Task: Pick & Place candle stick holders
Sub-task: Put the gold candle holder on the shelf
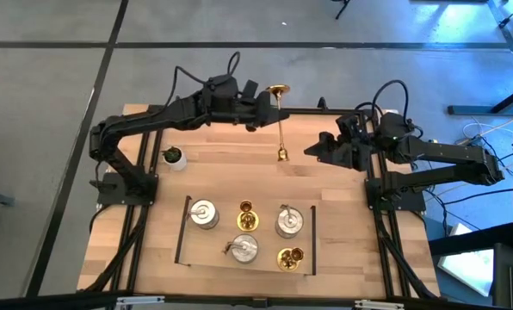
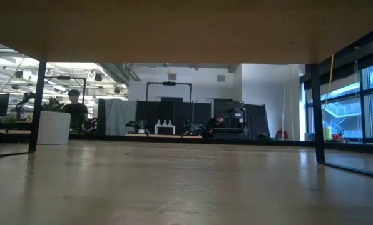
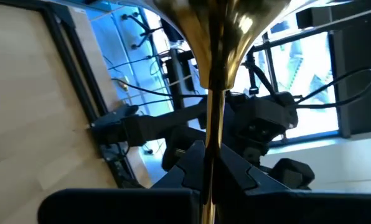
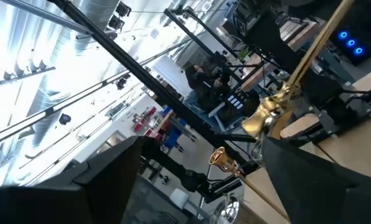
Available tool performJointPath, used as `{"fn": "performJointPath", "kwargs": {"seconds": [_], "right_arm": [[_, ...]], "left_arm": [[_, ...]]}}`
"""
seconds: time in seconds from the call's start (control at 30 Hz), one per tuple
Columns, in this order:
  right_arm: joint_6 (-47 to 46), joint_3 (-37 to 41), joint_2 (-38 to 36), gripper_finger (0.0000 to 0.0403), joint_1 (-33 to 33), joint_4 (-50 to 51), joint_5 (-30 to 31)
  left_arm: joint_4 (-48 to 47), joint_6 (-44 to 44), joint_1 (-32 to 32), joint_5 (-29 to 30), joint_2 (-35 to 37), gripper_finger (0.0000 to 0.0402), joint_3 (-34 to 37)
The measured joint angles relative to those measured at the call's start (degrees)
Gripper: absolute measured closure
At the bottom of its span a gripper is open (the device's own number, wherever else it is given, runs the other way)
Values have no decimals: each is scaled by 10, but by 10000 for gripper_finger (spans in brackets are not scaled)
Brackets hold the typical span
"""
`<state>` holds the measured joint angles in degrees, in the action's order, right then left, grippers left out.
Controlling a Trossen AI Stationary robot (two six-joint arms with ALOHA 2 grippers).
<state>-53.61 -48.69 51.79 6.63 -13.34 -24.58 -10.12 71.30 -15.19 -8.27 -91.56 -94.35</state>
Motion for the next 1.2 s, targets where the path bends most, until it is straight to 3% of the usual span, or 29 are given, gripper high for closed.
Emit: {"fn": "performJointPath", "kwargs": {"seconds": [0.4, 1.2], "right_arm": [[-21, 1, 16, 65, 9, 45, -9], [-26, 0, 57, 65, 29, -57, 25]], "left_arm": [[129, 50, 38, -4, -62, 393, 0], [131, 47, 73, 43, -63, 393, 0]]}}
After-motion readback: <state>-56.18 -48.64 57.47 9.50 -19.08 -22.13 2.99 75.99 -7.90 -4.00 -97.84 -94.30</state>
